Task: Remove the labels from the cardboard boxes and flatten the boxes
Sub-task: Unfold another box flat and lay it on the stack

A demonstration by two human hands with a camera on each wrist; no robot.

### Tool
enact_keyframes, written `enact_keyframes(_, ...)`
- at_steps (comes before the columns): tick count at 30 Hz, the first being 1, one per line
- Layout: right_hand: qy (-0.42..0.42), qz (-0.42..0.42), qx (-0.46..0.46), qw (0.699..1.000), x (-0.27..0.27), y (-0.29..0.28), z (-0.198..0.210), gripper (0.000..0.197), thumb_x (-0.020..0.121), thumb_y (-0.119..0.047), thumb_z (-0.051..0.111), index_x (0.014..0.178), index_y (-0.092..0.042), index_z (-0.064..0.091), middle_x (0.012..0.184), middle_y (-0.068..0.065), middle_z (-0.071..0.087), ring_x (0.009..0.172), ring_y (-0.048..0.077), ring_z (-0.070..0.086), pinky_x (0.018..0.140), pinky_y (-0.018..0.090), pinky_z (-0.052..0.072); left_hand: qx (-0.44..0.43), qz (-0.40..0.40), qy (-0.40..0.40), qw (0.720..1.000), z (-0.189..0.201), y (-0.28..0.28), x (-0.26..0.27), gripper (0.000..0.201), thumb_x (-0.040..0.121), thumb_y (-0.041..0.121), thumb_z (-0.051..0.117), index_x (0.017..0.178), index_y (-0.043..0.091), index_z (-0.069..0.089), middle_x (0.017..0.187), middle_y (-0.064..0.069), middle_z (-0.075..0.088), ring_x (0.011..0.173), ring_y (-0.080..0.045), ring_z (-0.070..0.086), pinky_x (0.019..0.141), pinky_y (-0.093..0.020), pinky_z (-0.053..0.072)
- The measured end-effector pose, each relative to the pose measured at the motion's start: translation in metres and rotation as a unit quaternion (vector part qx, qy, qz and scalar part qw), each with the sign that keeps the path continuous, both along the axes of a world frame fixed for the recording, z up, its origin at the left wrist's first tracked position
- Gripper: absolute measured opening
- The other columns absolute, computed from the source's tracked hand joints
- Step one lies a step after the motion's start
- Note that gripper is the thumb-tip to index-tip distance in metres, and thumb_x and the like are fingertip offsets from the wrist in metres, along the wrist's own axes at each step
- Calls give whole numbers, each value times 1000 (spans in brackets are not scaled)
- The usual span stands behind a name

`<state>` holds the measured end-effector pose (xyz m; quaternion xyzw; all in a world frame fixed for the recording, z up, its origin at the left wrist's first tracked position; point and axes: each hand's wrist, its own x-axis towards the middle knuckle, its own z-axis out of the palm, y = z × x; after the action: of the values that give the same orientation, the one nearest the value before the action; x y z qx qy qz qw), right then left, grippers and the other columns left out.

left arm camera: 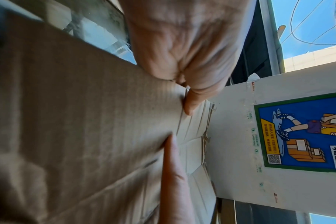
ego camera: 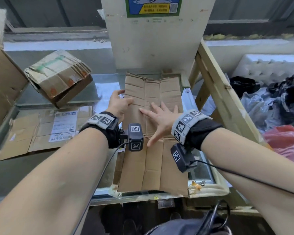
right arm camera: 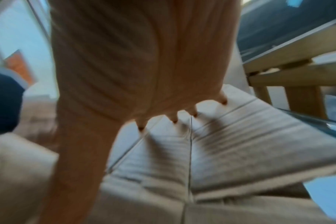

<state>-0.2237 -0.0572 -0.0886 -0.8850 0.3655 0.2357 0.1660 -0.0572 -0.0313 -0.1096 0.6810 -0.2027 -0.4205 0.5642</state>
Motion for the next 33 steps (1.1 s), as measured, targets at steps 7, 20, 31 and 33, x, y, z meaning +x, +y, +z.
enact_keyframes(7,39,6,-58,998,20,3,-14,137,49,-69,79,143,-47,-19,158,5,-17,144,39,-12,105,75,1,42,-57,-8,997,-5,-3,12,7,92,-2,57,90,4,60,93,-14,64,80,-25,63,80,-37,55)
enact_keyframes(20,101,0,-8,995,47,-4,-28,141,45,-62,85,143,-51,-15,157,3,-24,142,39,-21,103,76,4,164,-137,-152,965,-15,35,38,66,86,10,69,146,15,39,118,-10,60,106,-23,59,95,-37,49)
enact_keyframes(31,84,-26,13,996,52,-4,-33,143,41,-54,90,143,-54,-11,157,0,-25,141,37,-26,109,69,11,210,-231,-62,948,-4,71,45,75,88,15,70,150,28,29,133,-10,53,117,-25,53,96,-44,51)
enact_keyframes(33,70,-32,4,997,51,1,-30,142,44,-50,90,145,-50,-10,158,3,-20,142,37,-23,110,67,11,201,-216,-96,950,-4,76,45,73,88,17,70,149,23,31,135,-10,52,117,-25,54,94,-38,51)
